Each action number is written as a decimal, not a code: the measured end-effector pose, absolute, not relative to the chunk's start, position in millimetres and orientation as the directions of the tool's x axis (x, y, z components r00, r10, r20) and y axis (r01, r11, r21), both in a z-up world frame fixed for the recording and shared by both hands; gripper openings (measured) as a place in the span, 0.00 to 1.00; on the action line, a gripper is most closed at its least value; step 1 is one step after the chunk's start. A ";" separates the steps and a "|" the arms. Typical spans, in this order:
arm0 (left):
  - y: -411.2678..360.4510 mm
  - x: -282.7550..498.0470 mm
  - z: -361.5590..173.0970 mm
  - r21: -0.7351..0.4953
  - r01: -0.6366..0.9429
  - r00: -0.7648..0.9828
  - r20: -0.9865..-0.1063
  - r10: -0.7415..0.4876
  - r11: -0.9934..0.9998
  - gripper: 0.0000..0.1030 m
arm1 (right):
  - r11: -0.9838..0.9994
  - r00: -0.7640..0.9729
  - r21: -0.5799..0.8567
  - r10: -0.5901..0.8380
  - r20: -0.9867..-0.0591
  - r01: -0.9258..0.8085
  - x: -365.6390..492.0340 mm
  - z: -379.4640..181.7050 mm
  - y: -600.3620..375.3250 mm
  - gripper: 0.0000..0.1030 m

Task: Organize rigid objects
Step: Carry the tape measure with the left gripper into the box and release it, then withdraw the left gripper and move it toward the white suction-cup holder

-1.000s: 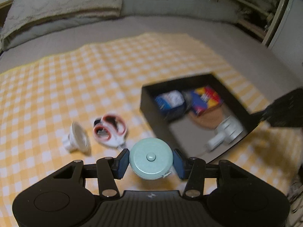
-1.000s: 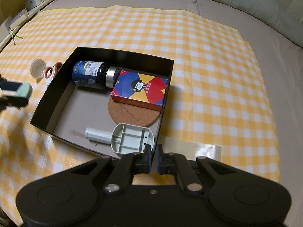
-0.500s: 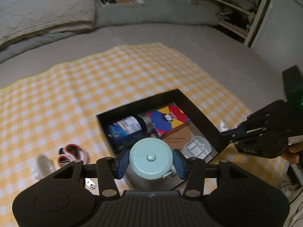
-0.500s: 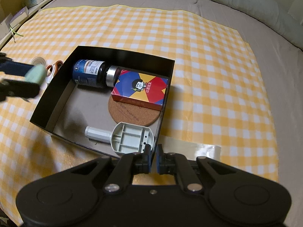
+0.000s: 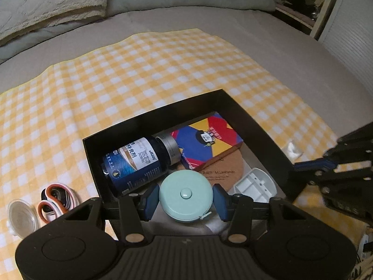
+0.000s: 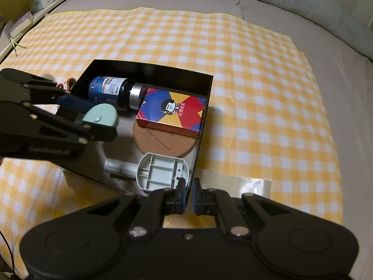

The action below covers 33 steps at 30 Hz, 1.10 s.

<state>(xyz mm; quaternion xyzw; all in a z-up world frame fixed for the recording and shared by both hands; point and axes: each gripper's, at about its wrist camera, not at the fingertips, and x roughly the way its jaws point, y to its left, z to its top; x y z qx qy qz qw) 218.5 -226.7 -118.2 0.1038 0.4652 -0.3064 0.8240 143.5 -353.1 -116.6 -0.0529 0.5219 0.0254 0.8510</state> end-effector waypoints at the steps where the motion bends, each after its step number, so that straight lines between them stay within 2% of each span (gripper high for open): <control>1: -227.6 220.8 -120.9 -0.114 0.597 0.381 -0.831 -0.406 0.794 0.49 | 0.993 0.453 -0.061 -0.010 -0.892 -0.099 143.8 -116.9 -353.8 0.06; 8: -230.9 231.0 -138.1 -0.098 0.569 0.398 -0.836 -0.378 0.817 0.51 | 0.993 0.451 -0.070 -0.020 -0.892 -0.095 146.1 -119.1 -352.7 0.06; 10: -229.8 233.0 -139.2 -0.104 0.562 0.400 -0.834 -0.380 0.820 0.61 | 0.992 0.453 -0.076 -0.023 -0.891 -0.098 146.0 -119.3 -351.4 0.06; 14: -226.9 233.5 -135.2 -0.122 0.548 0.397 -0.833 -0.385 0.828 0.70 | 0.991 0.454 -0.077 -0.018 -0.891 -0.110 145.0 -119.5 -352.6 0.06; 16: -225.7 231.1 -131.5 -0.121 0.551 0.399 -0.831 -0.388 0.826 0.81 | 0.991 0.453 -0.073 -0.016 -0.892 -0.110 145.2 -119.7 -353.4 0.06; 22: -221.7 218.5 -119.2 -0.109 0.544 0.431 -0.814 -0.389 0.832 0.96 | 0.990 0.458 -0.080 -0.020 -0.889 -0.112 145.1 -120.0 -353.6 0.06; 26: -219.7 209.3 -111.3 -0.111 0.554 0.435 -0.806 -0.401 0.825 1.00 | 0.991 0.459 -0.078 -0.019 -0.888 -0.110 144.6 -120.0 -353.2 0.06; 33: -212.3 192.6 -96.2 -0.093 0.573 0.456 -0.789 -0.412 0.814 1.00 | 0.990 0.464 -0.075 -0.013 -0.886 -0.115 141.5 -118.7 -353.8 0.06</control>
